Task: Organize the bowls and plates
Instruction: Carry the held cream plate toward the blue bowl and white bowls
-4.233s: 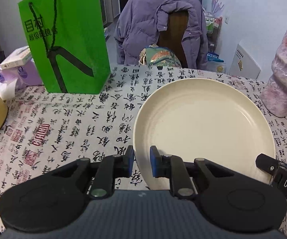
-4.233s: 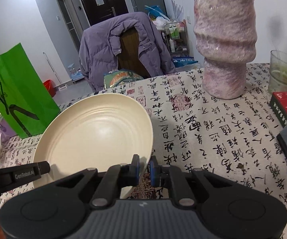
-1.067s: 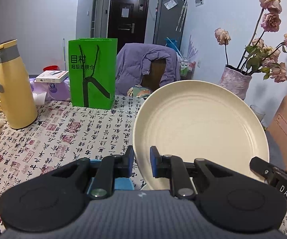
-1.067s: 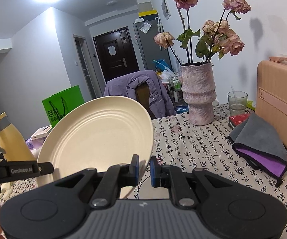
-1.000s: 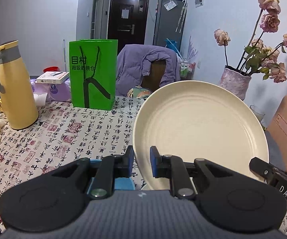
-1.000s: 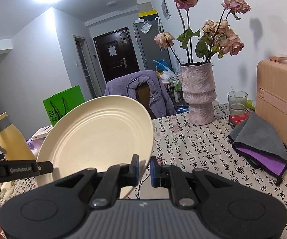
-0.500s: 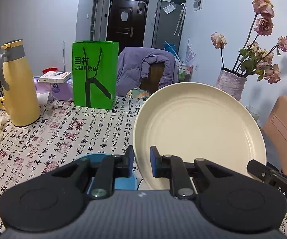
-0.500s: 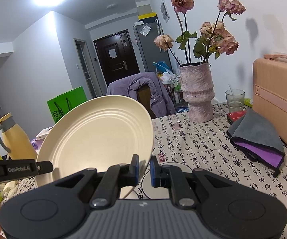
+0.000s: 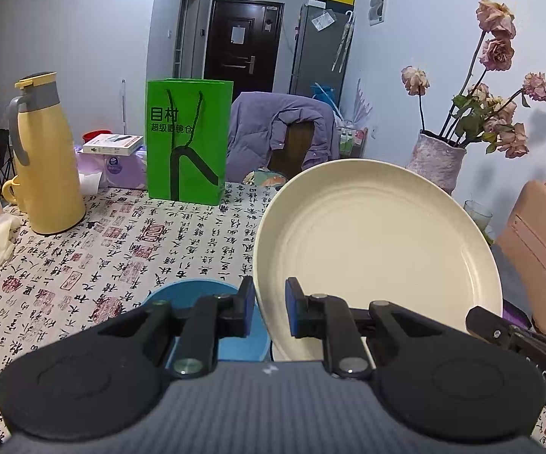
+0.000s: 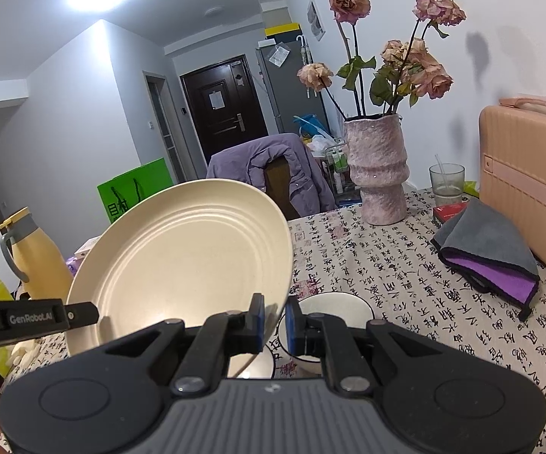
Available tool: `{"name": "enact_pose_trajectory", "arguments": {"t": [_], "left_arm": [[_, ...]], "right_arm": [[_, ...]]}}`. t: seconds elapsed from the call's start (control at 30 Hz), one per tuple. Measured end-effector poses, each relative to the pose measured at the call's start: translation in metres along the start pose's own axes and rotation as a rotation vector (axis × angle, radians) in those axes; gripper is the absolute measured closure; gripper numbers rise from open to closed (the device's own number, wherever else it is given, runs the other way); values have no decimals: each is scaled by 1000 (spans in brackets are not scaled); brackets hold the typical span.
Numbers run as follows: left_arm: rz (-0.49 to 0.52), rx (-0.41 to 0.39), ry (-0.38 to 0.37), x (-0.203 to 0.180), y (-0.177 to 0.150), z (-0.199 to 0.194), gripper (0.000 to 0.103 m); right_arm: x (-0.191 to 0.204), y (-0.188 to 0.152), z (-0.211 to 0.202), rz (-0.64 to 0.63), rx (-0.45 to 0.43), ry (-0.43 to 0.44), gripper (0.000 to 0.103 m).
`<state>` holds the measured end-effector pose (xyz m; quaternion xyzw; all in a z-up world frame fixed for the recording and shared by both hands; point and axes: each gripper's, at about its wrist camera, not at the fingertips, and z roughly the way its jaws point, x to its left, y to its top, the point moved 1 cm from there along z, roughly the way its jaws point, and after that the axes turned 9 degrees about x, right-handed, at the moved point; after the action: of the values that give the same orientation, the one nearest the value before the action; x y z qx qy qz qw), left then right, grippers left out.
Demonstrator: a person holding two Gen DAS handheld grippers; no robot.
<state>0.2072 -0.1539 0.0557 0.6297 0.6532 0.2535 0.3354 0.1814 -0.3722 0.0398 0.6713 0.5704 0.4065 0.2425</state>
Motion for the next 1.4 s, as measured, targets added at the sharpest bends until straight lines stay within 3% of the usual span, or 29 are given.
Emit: {"name": "enact_pose_trajectory", "arguments": {"t": [1.4], "left_arm": [[-43, -29, -39, 54, -53, -44, 86]], "right_arm": [[37, -55, -36, -41, 13, 21, 92]]}}
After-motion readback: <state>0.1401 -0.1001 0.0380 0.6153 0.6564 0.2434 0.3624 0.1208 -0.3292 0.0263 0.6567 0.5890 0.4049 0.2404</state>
